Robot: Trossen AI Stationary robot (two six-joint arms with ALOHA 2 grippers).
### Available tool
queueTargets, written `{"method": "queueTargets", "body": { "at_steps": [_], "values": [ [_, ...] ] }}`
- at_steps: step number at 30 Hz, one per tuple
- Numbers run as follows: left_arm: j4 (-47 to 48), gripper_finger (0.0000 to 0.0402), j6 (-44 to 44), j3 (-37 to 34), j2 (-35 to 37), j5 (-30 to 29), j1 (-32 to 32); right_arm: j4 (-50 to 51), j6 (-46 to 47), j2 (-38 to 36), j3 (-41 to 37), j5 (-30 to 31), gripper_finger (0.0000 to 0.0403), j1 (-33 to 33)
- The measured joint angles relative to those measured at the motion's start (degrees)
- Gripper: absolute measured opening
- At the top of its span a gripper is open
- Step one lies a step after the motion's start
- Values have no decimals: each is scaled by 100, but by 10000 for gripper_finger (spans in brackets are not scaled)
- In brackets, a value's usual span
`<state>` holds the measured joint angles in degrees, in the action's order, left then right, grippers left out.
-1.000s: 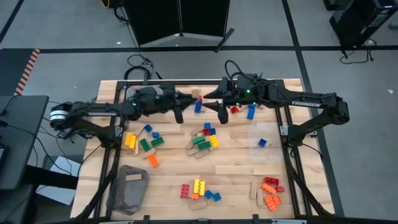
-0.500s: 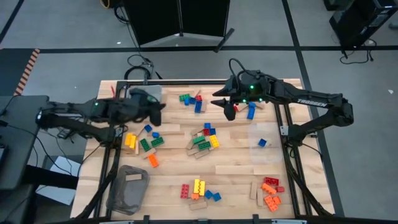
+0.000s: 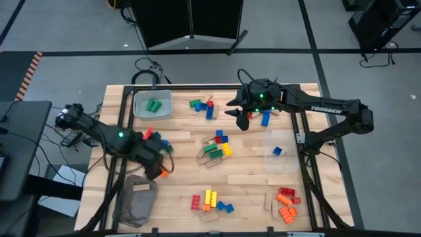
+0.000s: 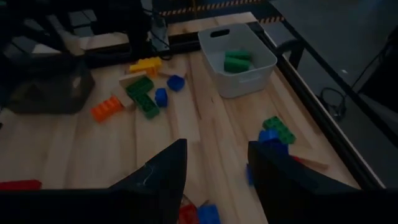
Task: Sort blocks by size
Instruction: Put the brown block into the black bin
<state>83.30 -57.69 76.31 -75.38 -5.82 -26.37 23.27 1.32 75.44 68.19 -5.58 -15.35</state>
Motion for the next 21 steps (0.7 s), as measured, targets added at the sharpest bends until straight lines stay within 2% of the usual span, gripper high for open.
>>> {"method": "queueTargets", "body": {
  "at_steps": [3,5,8,10,15,18,21],
  "values": [
    [411,56,956,12,-193,748,-324,-4,-4,1,-5,-1,185,-18],
    [440,56,1726,-20,-243,1040,-549,-19,-4,2,-5,0,185,-18],
    [320,56,2854,-105,-290,1301,-856,-28,-2,0,-5,0,183,-18],
    [126,56,3278,-242,-306,1309,-1034,-28,-2,1,-5,-2,183,-17],
    [-753,56,3305,-935,-305,1479,-1271,-28,150,2,-5,-3,183,-18],
    [-1431,56,3161,-1414,-306,1747,-1376,-28,224,2,-5,-4,181,-18],
    [-1724,56,2921,-1761,-306,2017,-1504,-28,315,2,-5,-4,181,-16]
  ]
}}
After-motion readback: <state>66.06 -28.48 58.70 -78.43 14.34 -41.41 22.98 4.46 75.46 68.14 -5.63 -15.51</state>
